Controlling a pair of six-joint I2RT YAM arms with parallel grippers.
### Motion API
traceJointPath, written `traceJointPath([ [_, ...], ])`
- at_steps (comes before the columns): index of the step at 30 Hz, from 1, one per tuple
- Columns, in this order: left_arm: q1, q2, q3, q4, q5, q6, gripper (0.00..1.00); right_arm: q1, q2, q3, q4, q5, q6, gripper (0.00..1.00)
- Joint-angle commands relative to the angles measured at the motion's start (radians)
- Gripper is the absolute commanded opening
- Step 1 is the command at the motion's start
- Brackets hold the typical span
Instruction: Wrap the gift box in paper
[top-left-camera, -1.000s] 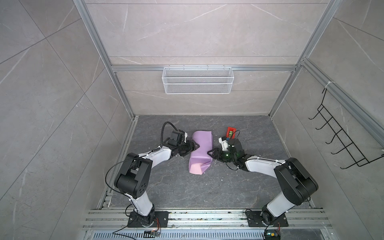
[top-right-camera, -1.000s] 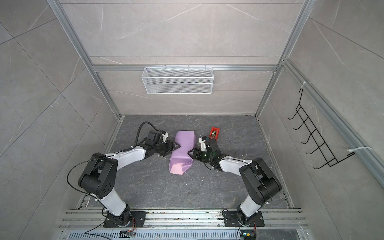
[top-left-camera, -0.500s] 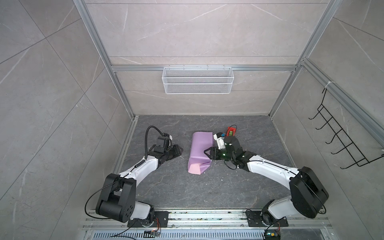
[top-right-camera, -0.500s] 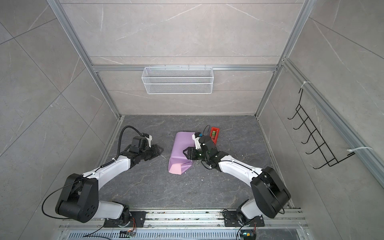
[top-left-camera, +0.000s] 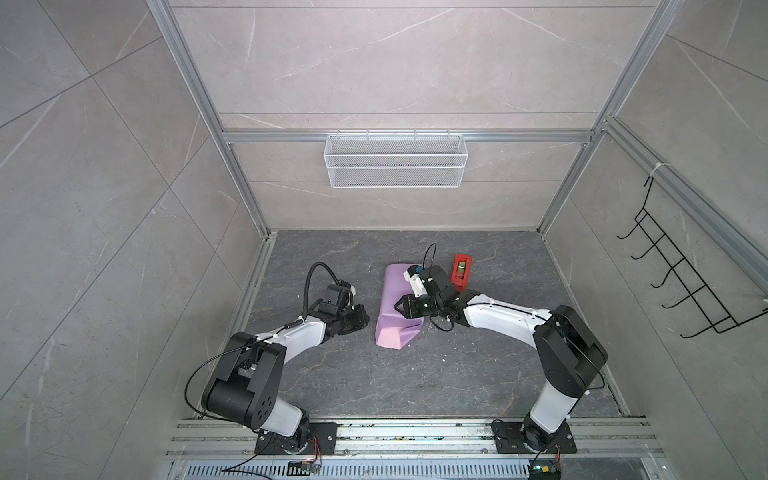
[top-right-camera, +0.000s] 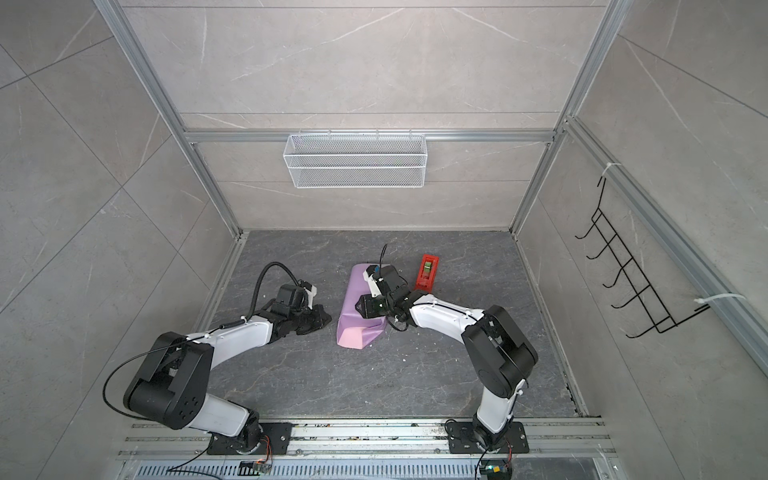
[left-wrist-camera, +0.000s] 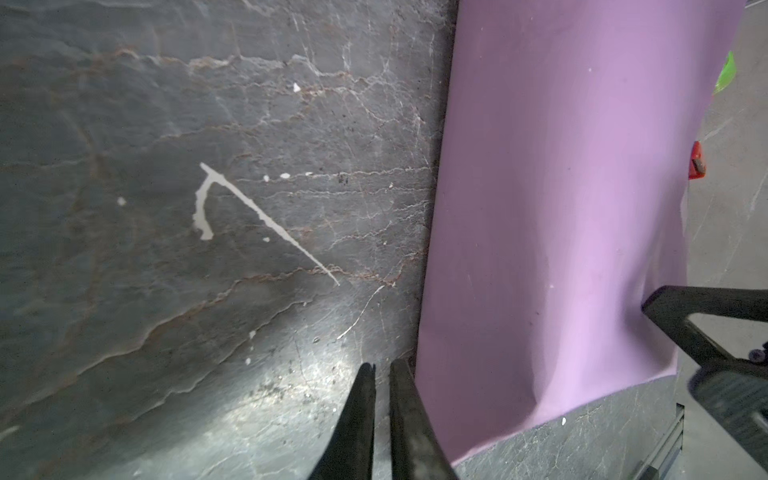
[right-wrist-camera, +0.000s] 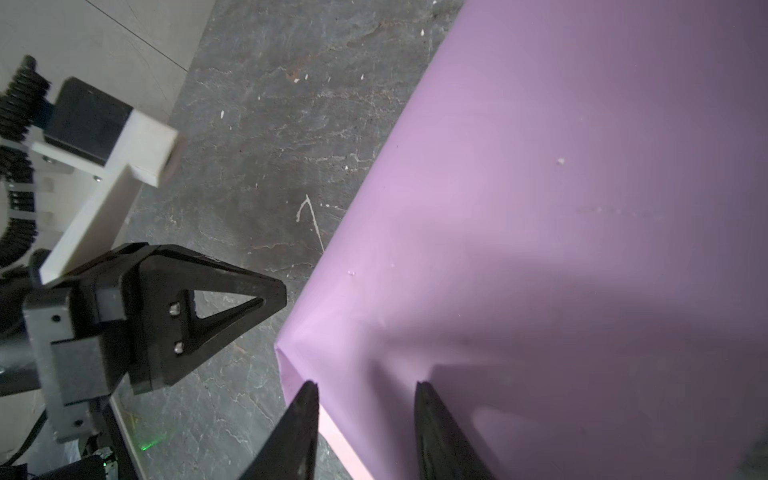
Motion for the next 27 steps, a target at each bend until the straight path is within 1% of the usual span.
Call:
traceJointPath([
  [1,-0.022,0.021,0.001,0.079,0.033,-0.004,0.12,0.0,0.023,0.025,-0.041,0.03,-0.032,0.41],
  [7,-0.051,0.012,-0.006,0.096,0.036,-0.018,0.08,0.0,0.025,0.01,-0.046,0.048,-0.029,0.41],
  [14,-0.082,0.004,-0.009,0.105,0.039,-0.04,0.06,-0.002,0.023,-0.008,-0.033,0.053,-0.022,0.39],
  [20,-0.1,-0.003,-0.009,0.106,0.03,-0.057,0.06,-0.003,0.025,-0.01,-0.032,0.05,-0.022,0.39],
  [27,-0.112,0.026,0.015,0.129,0.027,-0.068,0.06,-0.003,0.023,-0.018,-0.023,0.049,-0.016,0.37],
])
